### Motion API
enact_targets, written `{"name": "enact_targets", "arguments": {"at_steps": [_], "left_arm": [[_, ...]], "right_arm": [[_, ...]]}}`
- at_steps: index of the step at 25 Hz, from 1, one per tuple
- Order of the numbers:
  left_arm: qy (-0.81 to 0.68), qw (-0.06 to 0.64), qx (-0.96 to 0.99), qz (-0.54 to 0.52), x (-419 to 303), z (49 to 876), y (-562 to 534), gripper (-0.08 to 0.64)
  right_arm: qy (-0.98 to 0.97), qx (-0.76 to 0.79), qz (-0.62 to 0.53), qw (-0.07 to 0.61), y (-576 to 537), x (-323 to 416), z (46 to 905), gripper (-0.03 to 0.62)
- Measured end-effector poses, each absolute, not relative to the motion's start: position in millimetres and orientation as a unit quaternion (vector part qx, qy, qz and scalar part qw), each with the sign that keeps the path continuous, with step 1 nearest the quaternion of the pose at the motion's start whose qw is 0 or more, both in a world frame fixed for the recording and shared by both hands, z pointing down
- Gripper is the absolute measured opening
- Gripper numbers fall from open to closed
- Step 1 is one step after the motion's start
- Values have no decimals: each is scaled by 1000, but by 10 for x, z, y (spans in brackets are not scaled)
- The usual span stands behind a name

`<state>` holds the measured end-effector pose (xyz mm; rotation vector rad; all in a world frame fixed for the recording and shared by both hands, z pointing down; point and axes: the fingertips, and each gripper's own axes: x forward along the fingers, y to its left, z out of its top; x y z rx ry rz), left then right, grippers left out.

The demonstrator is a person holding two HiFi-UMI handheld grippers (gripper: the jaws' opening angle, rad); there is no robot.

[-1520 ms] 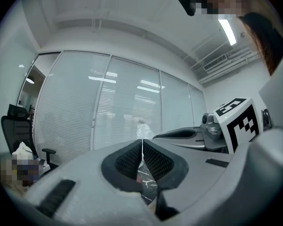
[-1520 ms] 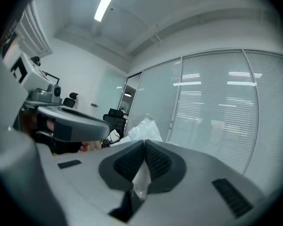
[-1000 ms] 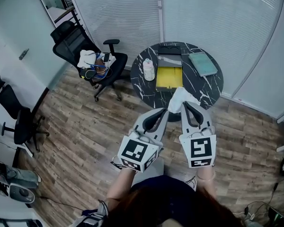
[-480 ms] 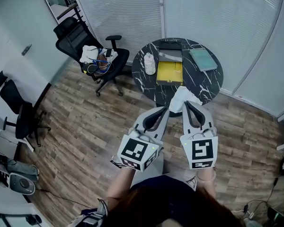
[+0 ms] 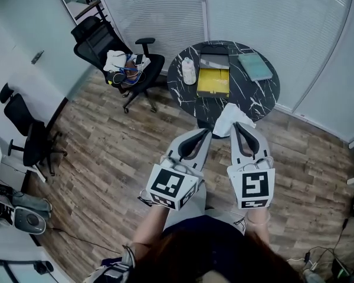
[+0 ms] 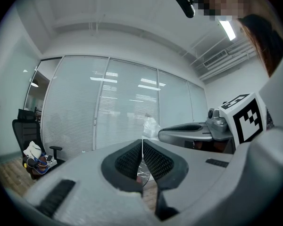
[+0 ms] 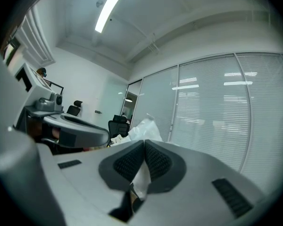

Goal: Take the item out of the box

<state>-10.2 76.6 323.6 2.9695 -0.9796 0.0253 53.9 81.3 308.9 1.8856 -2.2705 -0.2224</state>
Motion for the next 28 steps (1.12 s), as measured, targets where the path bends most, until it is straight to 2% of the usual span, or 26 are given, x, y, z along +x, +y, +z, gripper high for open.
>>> {"name": "enact_targets", "arguments": {"at_steps": [28], "left_arm": [[-321, 1, 947, 18, -148, 3256, 1258, 27]], "right_arm": [[-765, 637, -63, 72, 1326, 540, 3147, 25]]}}
